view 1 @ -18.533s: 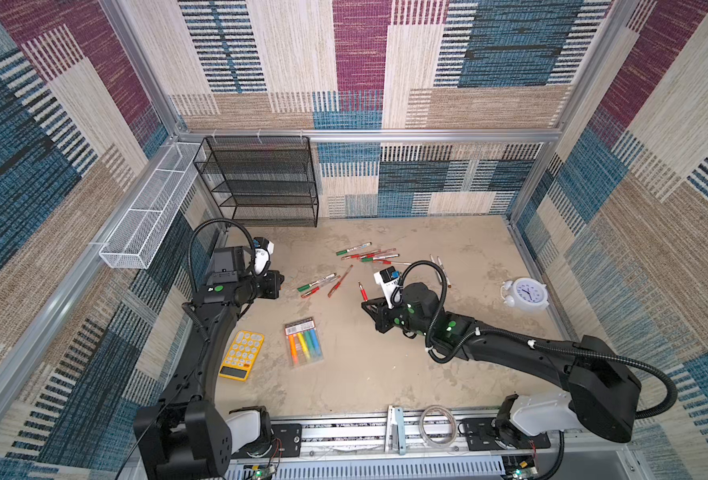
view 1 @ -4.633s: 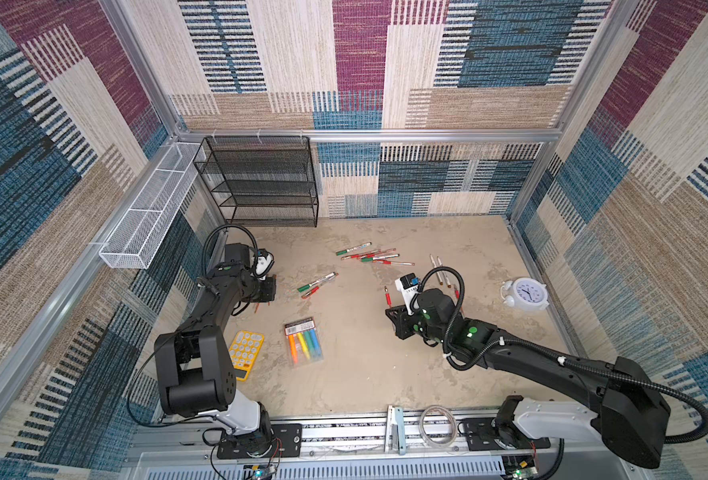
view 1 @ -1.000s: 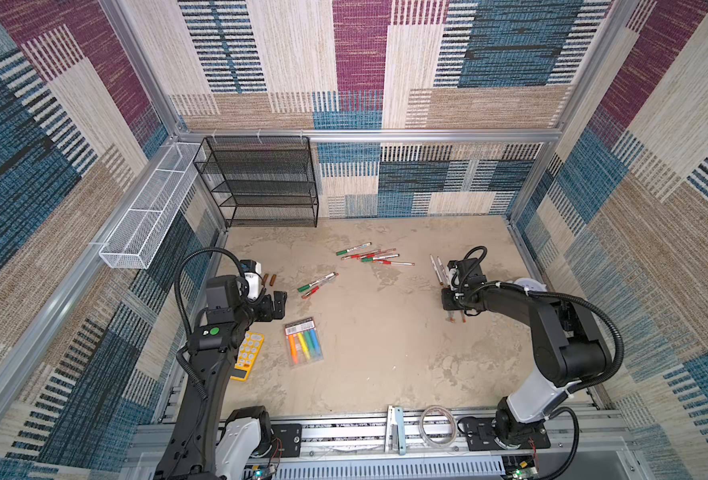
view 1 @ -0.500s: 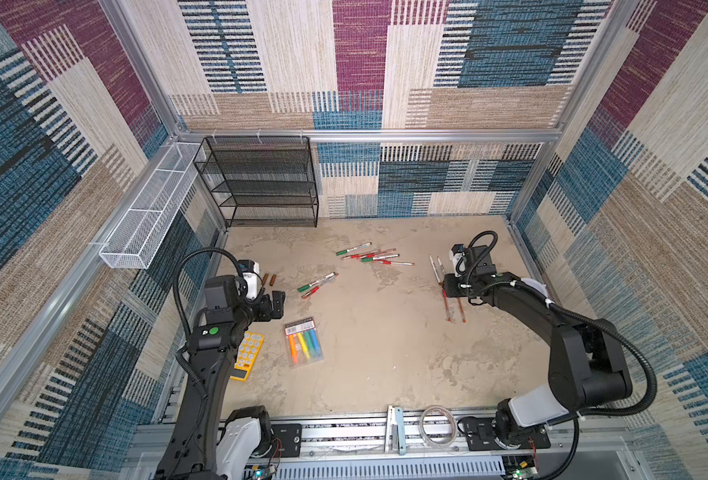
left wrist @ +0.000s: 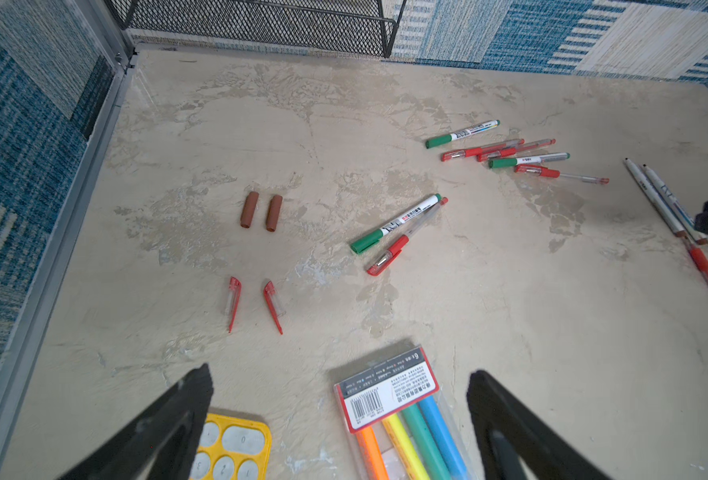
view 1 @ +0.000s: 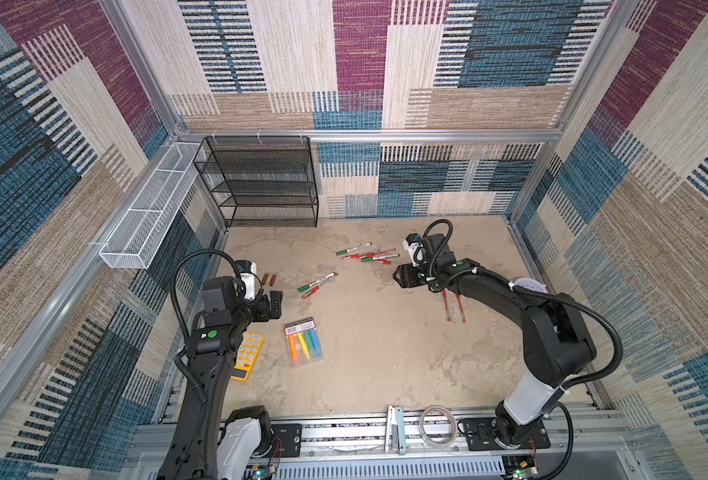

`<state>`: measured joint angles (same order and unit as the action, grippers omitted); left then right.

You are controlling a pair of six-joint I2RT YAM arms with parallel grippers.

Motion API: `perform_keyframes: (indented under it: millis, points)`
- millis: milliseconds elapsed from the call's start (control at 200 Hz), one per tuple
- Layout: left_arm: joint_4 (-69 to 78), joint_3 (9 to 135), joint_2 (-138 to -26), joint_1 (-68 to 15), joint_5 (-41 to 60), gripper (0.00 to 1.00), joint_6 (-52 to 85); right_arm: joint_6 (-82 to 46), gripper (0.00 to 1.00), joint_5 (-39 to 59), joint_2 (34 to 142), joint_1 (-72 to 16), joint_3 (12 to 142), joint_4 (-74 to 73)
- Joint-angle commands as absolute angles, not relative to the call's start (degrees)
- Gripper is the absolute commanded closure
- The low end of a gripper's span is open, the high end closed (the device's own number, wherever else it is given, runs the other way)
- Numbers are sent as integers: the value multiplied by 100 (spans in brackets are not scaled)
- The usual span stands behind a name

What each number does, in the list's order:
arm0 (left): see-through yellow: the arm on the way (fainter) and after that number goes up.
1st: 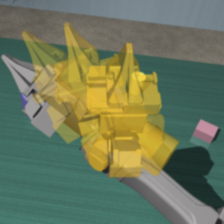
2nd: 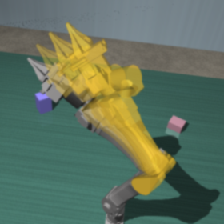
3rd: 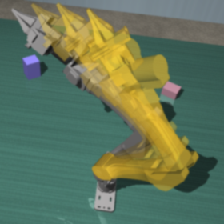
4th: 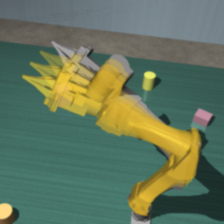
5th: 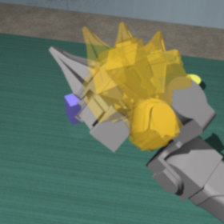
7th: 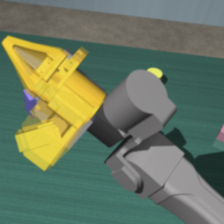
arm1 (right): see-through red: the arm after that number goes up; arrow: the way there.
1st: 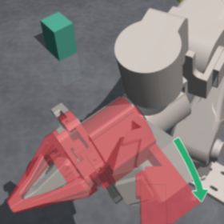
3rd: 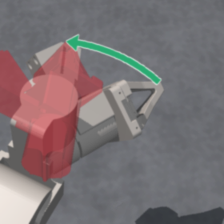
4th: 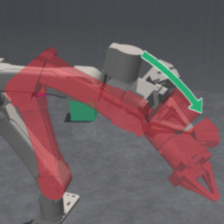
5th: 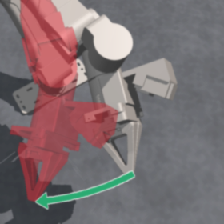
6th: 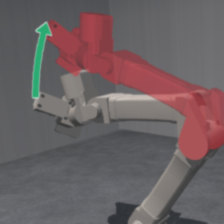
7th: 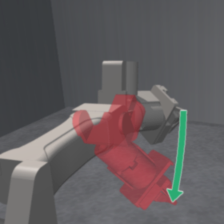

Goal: Open the pen caps
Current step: 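Reach the right gripper to a third red gel pen and grasp it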

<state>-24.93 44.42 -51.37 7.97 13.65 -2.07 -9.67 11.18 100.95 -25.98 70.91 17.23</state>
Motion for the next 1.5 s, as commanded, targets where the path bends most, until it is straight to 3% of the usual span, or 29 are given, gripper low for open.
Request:
perform_keyframes:
  millis: [0,396,831,1182,1493]
  points:
    - [-2353,4398,-5130,804,1345,1,-351,-1230,30,1465,10580,-2804,7509,1255]
    - [-2369,4448,-5116,808,1357,1,-253,-1410,25,2271,12896,-3295,10235,1537]
    - [-2417,4500,-5167,809,1334,1,-268,-1642,26,2873,14978,-3384,13269,2468]
    - [-2391,4478,-5214,817,1364,1,-281,-1800,28,3129,15493,-3419,13664,2462]
    - [-2413,4492,-5229,826,1380,1,-254,-1578,30,3182,15307,-3497,13082,2628]
